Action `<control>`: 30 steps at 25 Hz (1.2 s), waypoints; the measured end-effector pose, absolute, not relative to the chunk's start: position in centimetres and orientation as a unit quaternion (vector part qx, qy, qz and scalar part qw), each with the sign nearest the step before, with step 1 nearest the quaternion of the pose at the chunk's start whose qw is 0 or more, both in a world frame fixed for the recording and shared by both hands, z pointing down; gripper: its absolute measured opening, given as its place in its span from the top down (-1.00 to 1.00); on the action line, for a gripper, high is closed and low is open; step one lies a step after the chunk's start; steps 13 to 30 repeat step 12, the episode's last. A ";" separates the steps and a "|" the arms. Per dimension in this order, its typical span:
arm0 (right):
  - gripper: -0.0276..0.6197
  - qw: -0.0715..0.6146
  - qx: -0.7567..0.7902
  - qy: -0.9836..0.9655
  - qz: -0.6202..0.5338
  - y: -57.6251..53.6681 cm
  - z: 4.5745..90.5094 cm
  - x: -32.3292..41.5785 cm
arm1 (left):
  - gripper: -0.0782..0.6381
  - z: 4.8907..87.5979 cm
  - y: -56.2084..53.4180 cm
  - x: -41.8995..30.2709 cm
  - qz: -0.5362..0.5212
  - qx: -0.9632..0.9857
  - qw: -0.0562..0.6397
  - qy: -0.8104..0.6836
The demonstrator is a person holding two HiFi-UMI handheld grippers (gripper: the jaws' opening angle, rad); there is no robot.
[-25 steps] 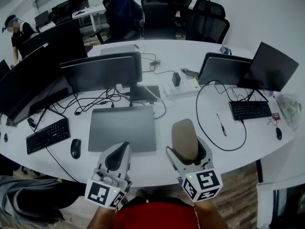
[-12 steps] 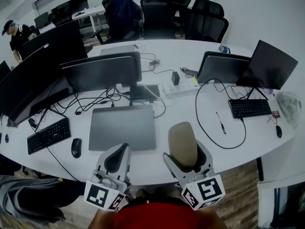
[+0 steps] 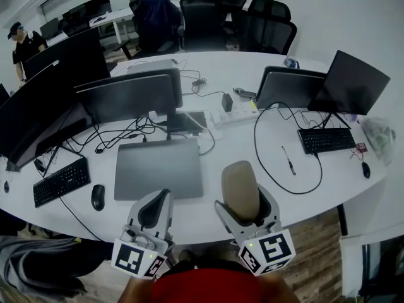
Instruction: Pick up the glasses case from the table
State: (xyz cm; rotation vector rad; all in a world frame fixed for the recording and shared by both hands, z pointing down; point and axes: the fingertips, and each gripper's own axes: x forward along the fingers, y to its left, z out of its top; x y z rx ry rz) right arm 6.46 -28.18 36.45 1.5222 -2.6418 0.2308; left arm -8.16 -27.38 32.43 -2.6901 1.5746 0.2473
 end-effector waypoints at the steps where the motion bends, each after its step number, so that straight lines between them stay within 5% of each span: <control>1: -0.35 0.042 0.499 -0.862 0.075 -28.2 36.5 6.6 | 0.75 32.5 -27.4 -8.1 0.079 -0.861 0.007 0.502; 30: -0.35 0.040 0.505 -0.858 0.078 -27.9 36.5 7.0 | 0.75 32.4 -27.1 -7.6 0.084 -0.864 0.006 0.496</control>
